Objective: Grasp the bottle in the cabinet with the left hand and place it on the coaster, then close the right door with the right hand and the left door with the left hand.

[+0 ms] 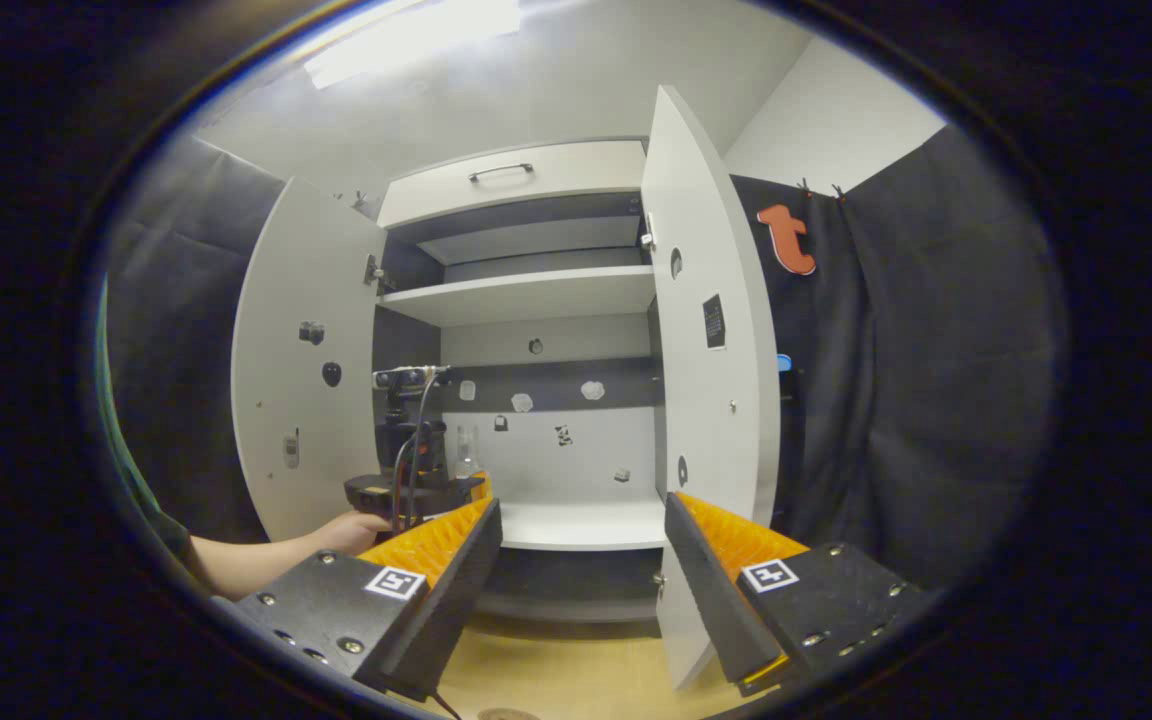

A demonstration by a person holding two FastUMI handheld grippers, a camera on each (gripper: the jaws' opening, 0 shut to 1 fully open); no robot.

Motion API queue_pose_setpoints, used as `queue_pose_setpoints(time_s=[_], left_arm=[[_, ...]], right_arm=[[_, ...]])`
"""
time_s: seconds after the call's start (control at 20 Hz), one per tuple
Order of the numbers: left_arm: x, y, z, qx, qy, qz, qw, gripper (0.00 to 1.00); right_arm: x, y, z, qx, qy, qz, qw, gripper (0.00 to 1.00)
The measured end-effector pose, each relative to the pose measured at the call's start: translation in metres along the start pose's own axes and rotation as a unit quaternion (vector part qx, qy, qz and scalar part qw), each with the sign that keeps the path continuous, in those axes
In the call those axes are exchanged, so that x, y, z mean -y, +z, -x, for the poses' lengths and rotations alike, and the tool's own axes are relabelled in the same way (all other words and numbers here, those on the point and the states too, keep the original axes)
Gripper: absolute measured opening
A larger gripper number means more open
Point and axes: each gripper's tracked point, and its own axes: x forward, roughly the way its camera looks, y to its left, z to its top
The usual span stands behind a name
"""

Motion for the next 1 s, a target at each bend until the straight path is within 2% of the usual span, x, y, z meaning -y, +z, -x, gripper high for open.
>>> queue_pose_setpoints(time_s=[0.1,0.15,0.2,0.25,0.3,0.35,0.45,0.6,0.65,0.75,0.8,1.0], left_arm=[[0.003,-0.011,-0.017,-0.008,0.0,0.006,1.0,0.97],[0.005,-0.017,-0.024,-0.015,-0.002,0.008,1.0,0.97],[0.006,-0.023,-0.029,-0.022,-0.004,0.006,1.0,0.97],[0.003,-0.025,-0.034,-0.023,0.003,0.0,1.0,0.97],[0.001,-0.023,-0.038,-0.021,0.002,-0.007,1.0,0.97],[0.006,-0.025,-0.042,-0.023,-0.019,-0.013,0.999,0.96],[0.008,-0.011,-0.024,-0.023,-0.029,-0.003,0.999,0.78],[0.004,0.013,0.01,-0.008,-0.033,-0.012,0.999,0.78],[0.006,0.022,0.024,-0.001,-0.036,-0.014,0.999,0.78],[0.01,0.036,0.059,0.014,-0.048,-0.002,0.999,0.78],[0.014,0.04,0.076,0.022,-0.055,0.007,0.998,0.78],[0.026,0.045,0.151,0.044,-0.064,0.028,0.997,0.78]], right_arm=[[0.007,0.0,0.004,0.0,-0.013,0.012,1.0,0.99],[0.008,-0.001,0.007,-0.001,-0.016,0.015,1.0,0.94],[0.008,-0.005,0.011,-0.005,-0.015,0.015,1.0,0.99],[0.008,-0.01,0.015,-0.01,-0.015,0.013,1.0,0.99],[0.011,-0.015,0.019,-0.018,-0.017,0.01,1.0,0.94],[0.016,-0.02,0.023,-0.026,-0.022,0.004,0.999,0.99],[0.025,-0.028,0.032,-0.039,-0.035,-0.009,0.999,0.99],[0.034,-0.032,0.048,-0.045,-0.041,-0.032,0.998,0.99],[0.037,-0.031,0.054,-0.046,-0.042,-0.038,0.997,0.95],[0.044,-0.031,0.065,-0.047,-0.044,-0.048,0.997,0.94],[0.045,-0.032,0.072,-0.046,-0.041,-0.051,0.997,0.99],[0.046,-0.033,0.1,-0.041,-0.023,-0.046,0.998,0.99]])
